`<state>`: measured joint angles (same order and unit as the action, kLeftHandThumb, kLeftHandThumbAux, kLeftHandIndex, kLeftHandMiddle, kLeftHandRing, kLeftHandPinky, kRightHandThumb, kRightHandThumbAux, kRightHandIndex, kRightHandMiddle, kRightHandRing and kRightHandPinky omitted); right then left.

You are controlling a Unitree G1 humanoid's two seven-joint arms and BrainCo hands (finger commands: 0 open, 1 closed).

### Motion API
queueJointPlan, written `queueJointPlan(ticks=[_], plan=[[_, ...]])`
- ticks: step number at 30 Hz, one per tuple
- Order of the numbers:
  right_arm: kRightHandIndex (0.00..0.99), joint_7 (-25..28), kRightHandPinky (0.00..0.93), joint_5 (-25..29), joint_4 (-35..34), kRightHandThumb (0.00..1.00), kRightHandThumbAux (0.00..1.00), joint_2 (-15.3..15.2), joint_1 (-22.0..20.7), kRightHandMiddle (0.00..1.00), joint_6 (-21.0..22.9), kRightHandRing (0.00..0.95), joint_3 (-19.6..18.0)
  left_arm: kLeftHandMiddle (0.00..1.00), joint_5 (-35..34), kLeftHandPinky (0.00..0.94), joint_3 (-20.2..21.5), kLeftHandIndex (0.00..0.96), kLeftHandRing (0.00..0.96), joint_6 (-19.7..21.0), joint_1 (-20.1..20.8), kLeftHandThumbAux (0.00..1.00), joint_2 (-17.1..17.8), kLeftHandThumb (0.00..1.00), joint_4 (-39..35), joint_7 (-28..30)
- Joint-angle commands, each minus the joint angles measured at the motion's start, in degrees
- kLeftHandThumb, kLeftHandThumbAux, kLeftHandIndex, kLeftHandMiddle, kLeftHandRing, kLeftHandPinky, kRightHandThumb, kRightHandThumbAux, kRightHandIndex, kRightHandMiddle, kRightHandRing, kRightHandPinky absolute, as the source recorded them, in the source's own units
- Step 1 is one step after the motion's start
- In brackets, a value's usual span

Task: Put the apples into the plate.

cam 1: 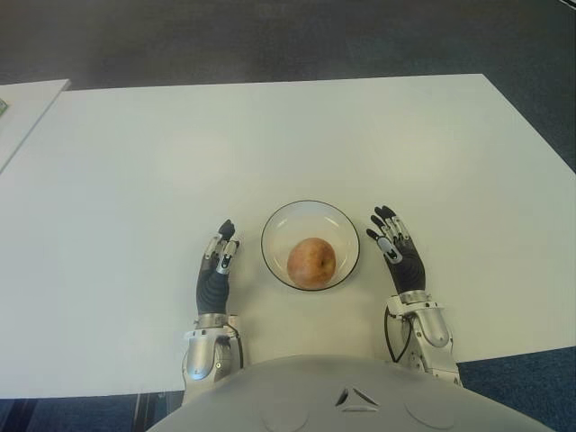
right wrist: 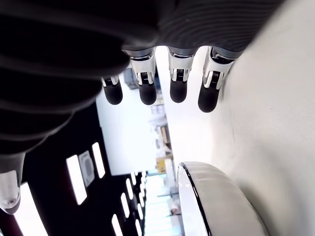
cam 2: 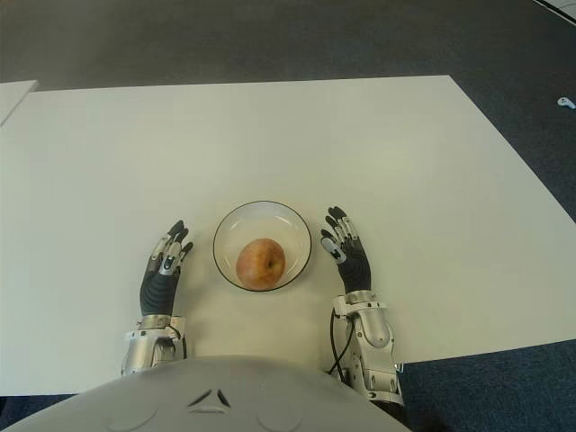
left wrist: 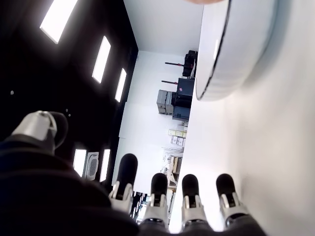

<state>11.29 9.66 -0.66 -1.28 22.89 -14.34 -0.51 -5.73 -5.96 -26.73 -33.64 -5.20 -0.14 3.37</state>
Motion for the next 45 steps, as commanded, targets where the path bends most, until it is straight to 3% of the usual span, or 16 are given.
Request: queueJointPlan(ticks=[1,7,18,32,45], plan=[[0.004,0.1,0.000,0.0,1.5,0.114,0.499,-0.1,1.1,0.000,1.8,0.000,-0.1,0.085,3.9,0.117,-2.3,0.174,0.059,5.4,-1.3,0.408,-0.3,0.067,-2.6,-1.7],[0.003,0.2,0.000,-0.1,1.8,0.117,0.502,-0.2,1.1,0.000,1.3,0.000,-0.2,0.047,6.8,0.059,-3.9,0.067,0.035,14.2,-3.0,0.410,0.4,0.043,-9.0,-3.1],[0.000,0.4,0.000,-0.4,1.2,0.103,0.502,-0.6,1.6,0.002,1.7,0.000,-0.3,0.002,7.4,0.015,-4.9,0.001,0.001,21.9,-5.8,0.473,-0.4,0.059,-14.7,-6.1],[0.000,1.0,0.000,0.9,2.2,0.095,0.517,-0.4,1.2,0.001,1.1,0.000,-0.8,0.000,7.1,0.019,-6.4,0.000,0.000,22.2,-7.8,0.462,-0.4,0.064,-17.1,-8.0],[0.004,2.5,0.000,2.0,3.3,0.108,0.503,-0.6,0.5,0.000,0.1,0.000,-1.2,0.001,6.4,0.028,-6.1,0.000,0.001,17.8,-7.1,0.466,0.7,0.051,-14.5,-6.9]])
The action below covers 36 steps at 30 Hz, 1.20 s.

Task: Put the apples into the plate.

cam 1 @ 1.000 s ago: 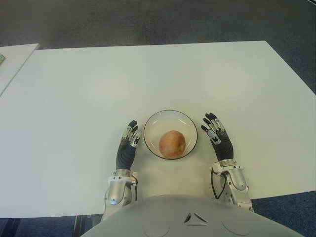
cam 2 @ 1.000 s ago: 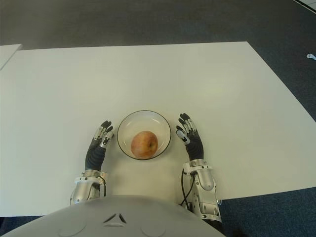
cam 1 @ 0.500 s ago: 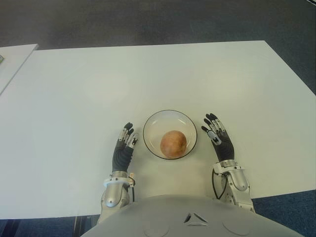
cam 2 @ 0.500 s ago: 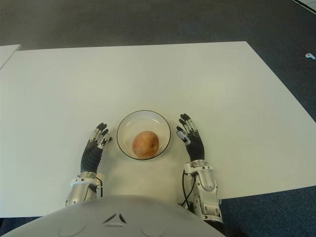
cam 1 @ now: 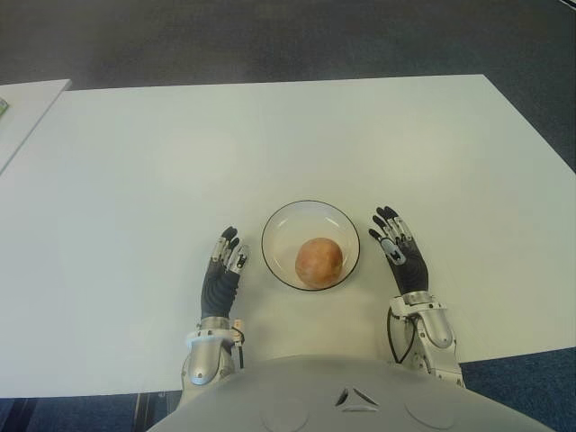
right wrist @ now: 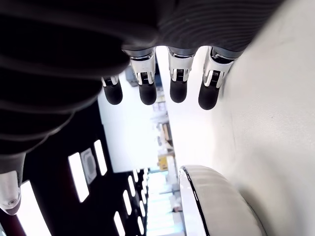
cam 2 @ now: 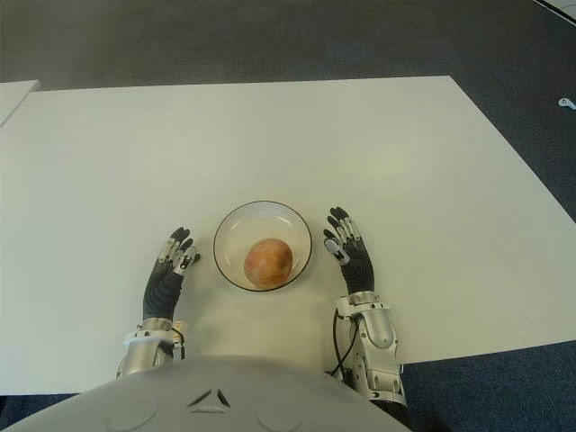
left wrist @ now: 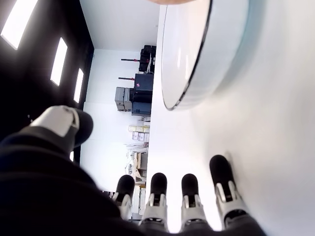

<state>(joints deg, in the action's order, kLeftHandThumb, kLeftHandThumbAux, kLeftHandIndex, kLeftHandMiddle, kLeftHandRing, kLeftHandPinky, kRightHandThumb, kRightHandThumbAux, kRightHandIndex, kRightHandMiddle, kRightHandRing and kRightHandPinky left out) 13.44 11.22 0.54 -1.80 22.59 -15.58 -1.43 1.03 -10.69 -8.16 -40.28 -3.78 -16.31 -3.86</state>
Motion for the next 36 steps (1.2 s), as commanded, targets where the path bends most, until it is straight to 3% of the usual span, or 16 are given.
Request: queueJointPlan(ticks=[1,10,36], plan=[[0.005,0.5,0.000,0.5,2.2,0.109,0.502,-0.1,0.7,0.000,1.4,0.000,-0.3,0.000,-0.4,0.027,-1.3,0.000,0.000,-1.1,-0.5,0.462,-0.7,0.050,1.9,0.3],[0.001,0.3,0.000,-0.6,2.2,0.106,0.508,-0.7,0.6,0.000,1.6,0.000,-0.5,0.000,-1.1,0.033,-1.2,0.002,0.000,-5.1,-0.2,0.422,-0.7,0.058,4.2,0.4],[0.012,0.8,0.000,0.5,2.8,0.107,0.506,-0.7,0.2,0.000,1.0,0.000,-1.0,0.000,-1.1,0.037,-2.1,0.000,0.000,-8.0,-1.4,0.383,0.2,0.041,4.8,0.4]])
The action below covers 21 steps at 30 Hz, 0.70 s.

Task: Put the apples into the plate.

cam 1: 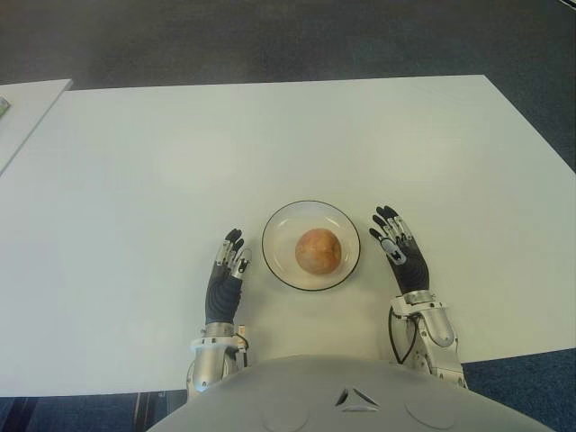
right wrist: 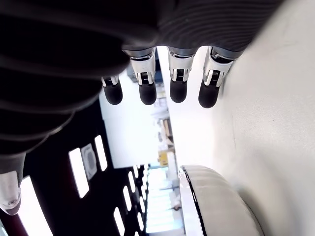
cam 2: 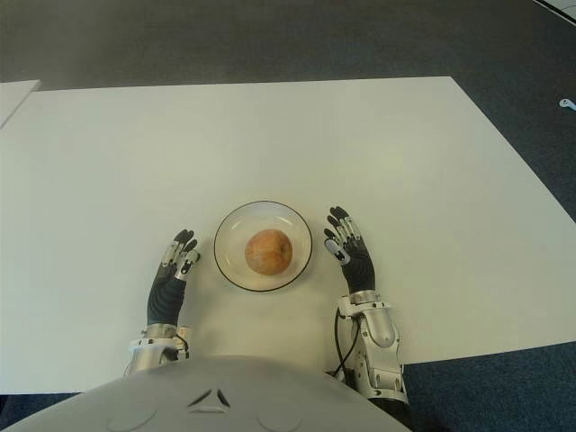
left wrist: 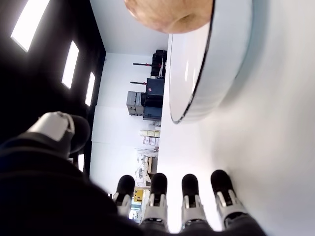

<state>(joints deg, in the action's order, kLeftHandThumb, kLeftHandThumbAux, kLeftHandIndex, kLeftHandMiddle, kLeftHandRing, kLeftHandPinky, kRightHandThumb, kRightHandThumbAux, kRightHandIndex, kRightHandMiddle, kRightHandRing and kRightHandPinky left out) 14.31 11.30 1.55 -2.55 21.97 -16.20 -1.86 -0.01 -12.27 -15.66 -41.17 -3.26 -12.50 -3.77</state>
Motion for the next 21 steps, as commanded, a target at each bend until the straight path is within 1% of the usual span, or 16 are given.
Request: queueJointPlan(ticks=[1,5,9,12,21], plan=[[0.013,-0.1,0.000,0.5,1.8,0.108,0.505,0.1,0.8,0.000,1.6,0.000,-0.5,0.000,0.0,0.037,-0.5,0.000,0.000,-0.6,-0.5,0.381,-0.4,0.038,1.1,0.3],[0.020,0.1,0.000,0.9,1.7,0.110,0.501,0.1,0.8,0.000,1.9,0.000,-0.6,0.000,0.5,0.042,-0.6,0.000,0.000,-1.4,-0.5,0.381,-0.2,0.033,1.4,0.2],[0.009,0.2,0.000,0.5,1.5,0.106,0.503,-0.2,0.9,0.000,2.2,0.000,-0.5,0.020,1.1,0.062,-0.7,0.010,0.022,-2.5,-0.4,0.392,-0.2,0.039,1.7,0.0],[0.004,0.3,0.000,0.5,1.4,0.103,0.506,-0.2,1.0,0.000,2.2,0.000,-0.5,0.027,1.1,0.060,-0.7,0.015,0.028,-3.1,-0.4,0.397,-0.3,0.042,2.0,0.0],[0.009,0.1,0.000,0.9,0.6,0.112,0.507,0.1,1.3,0.000,3.5,0.000,-0.5,0.036,-0.6,0.056,-0.6,0.027,0.030,-5.3,-0.2,0.387,-0.4,0.056,3.0,1.1]])
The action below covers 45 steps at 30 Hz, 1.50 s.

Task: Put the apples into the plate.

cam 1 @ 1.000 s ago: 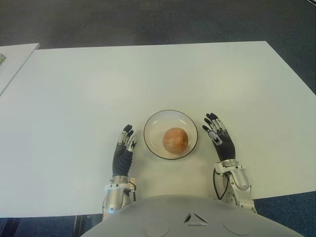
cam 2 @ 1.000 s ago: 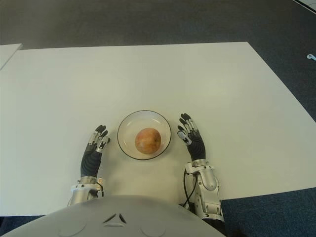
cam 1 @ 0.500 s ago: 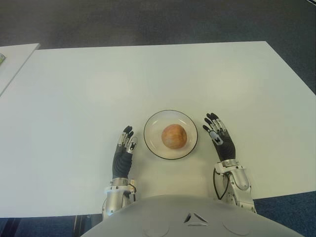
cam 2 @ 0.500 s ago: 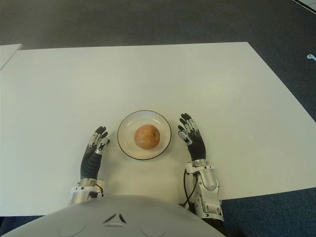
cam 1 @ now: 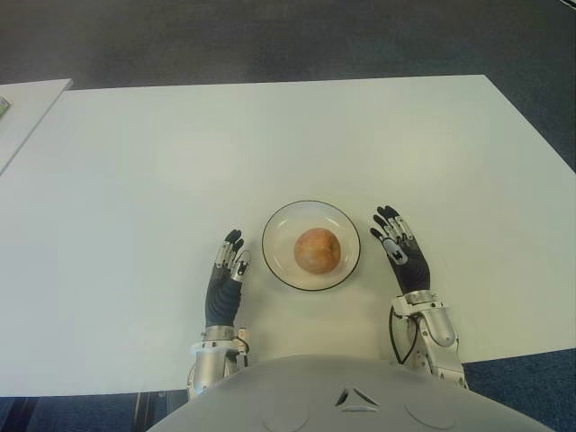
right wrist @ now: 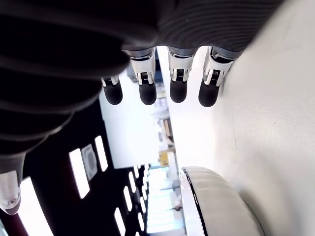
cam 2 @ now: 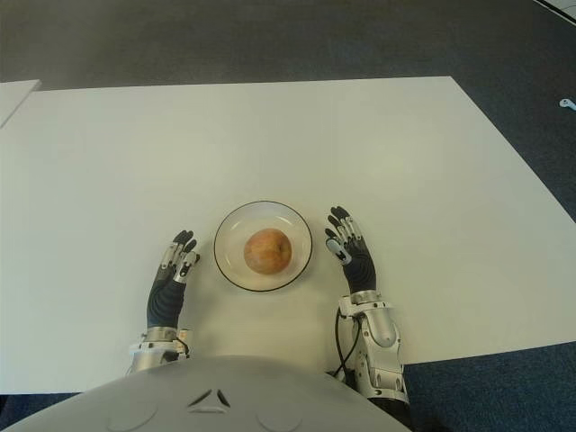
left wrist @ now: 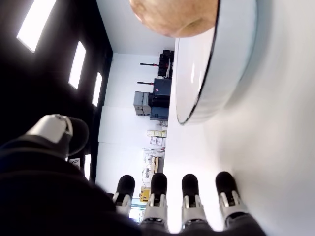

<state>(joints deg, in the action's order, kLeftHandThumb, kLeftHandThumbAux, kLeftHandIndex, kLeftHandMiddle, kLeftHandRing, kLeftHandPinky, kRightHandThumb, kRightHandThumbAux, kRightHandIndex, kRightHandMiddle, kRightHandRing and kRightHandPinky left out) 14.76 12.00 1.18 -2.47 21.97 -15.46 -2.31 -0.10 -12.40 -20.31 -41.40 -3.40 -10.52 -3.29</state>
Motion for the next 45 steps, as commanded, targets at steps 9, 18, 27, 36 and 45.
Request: queueJointPlan(ticks=[9,18,27,36,45], plan=[[0.015,-0.1,0.000,-0.1,0.7,0.119,0.501,-0.3,1.4,0.000,2.3,0.000,-0.2,0.040,-0.7,0.066,-0.7,0.028,0.037,-0.9,-0.5,0.407,0.0,0.064,0.5,1.0],[0.006,-0.1,0.000,-0.1,0.7,0.108,0.505,-0.4,1.3,0.000,2.4,0.000,-0.3,0.051,-0.3,0.077,-0.9,0.034,0.050,-0.9,-0.8,0.410,0.0,0.061,0.2,0.9],[0.009,0.1,0.000,0.4,0.3,0.112,0.512,-0.3,1.5,0.000,3.3,0.000,-0.3,0.056,0.0,0.074,-0.7,0.038,0.052,-1.3,-0.8,0.401,-0.3,0.060,0.4,0.5],[0.024,0.1,0.000,0.9,0.1,0.126,0.512,0.0,1.4,0.000,3.9,0.000,-0.2,0.071,-3.0,0.086,1.2,0.064,0.058,-3.5,0.4,0.357,-0.7,0.069,3.5,1.4],[0.034,0.1,0.000,1.5,0.1,0.136,0.508,0.2,1.4,0.004,4.5,0.000,-0.4,0.067,-5.2,0.068,0.4,0.053,0.052,-4.2,0.3,0.367,-1.3,0.079,4.0,2.6]])
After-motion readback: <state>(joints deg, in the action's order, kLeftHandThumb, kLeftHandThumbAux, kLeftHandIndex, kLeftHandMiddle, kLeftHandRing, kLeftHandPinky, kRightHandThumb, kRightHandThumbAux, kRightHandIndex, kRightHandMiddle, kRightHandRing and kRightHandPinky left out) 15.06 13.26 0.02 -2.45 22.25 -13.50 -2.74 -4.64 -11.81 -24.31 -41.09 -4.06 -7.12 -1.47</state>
